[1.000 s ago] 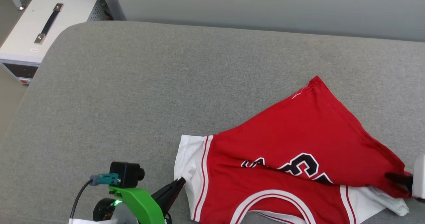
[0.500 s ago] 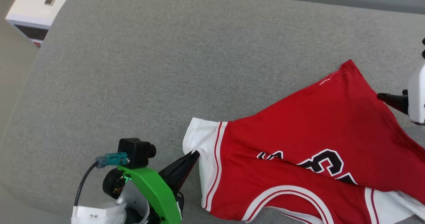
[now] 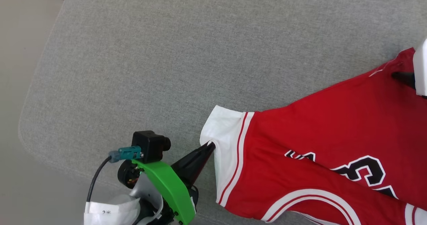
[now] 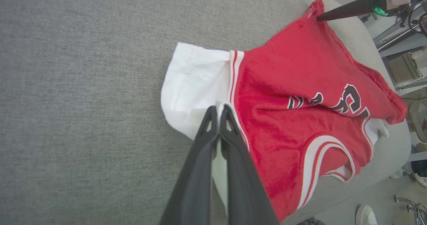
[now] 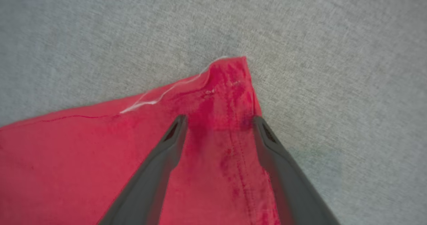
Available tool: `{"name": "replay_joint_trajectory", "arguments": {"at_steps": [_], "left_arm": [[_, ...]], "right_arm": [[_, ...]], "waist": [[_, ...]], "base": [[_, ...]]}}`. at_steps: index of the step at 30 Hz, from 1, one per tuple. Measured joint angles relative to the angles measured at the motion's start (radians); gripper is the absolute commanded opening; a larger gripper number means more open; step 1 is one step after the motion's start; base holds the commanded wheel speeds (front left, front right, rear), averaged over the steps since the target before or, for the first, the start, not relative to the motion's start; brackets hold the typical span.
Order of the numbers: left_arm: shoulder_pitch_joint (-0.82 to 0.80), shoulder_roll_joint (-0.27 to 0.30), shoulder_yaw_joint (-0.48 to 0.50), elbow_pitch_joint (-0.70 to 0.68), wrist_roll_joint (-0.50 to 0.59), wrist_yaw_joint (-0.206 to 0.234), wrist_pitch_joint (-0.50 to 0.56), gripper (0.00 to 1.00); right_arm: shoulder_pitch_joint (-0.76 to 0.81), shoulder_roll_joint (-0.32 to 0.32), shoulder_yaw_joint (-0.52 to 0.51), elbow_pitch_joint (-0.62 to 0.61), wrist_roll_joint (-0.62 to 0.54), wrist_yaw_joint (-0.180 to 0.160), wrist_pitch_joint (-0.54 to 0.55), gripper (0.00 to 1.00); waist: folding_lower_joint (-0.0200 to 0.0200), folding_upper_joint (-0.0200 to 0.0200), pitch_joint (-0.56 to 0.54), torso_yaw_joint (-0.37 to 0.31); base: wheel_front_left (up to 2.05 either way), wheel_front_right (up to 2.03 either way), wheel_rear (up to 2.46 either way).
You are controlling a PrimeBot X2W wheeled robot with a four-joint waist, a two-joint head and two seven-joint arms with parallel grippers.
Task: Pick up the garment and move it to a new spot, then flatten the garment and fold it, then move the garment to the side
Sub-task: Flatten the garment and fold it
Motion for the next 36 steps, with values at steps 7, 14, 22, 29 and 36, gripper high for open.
{"name": "replay_joint_trajectory", "arguments": {"at_steps": [7,14,22,29,36], "left_arm": [[-0.012,-0.014,-0.006,0.02,0.0,-0.013,-0.007,0.0],[-0.016,-0.023,-0.007,0.037,0.0,-0.031,-0.016,0.0],[-0.02,-0.024,-0.006,0.047,-0.001,-0.031,-0.018,0.0],[-0.021,-0.022,0.01,0.067,-0.001,-0.03,-0.034,0.0],[-0.022,-0.013,0.051,0.069,-0.003,-0.005,-0.06,0.0]], "right_arm": [[-0.029,-0.039,0.049,0.039,-0.003,0.0,-0.024,1.0],[-0.024,-0.084,0.093,0.047,0.034,0.0,-0.024,0.89],[-0.023,-0.095,0.114,0.062,0.059,0.0,-0.077,0.0],[-0.022,-0.083,0.132,0.098,0.078,0.0,-0.237,0.0],[-0.016,-0.063,0.161,0.12,0.117,0.0,-0.437,0.0]], "waist": [[0.0,0.0,0.038,0.037],[-0.0001,0.0,0.047,0.054],[0.0,0.0,0.04,0.053],[-0.0001,0.0,0.002,0.04],[-0.0001,0.0,-0.066,0.009]], "base": [[0.0,0.0,0.0],[0.0,0.0,0.0],[0.0,0.0,0.0],[0.0,0.0,0.0],[0.0,0.0,0.0]]}}
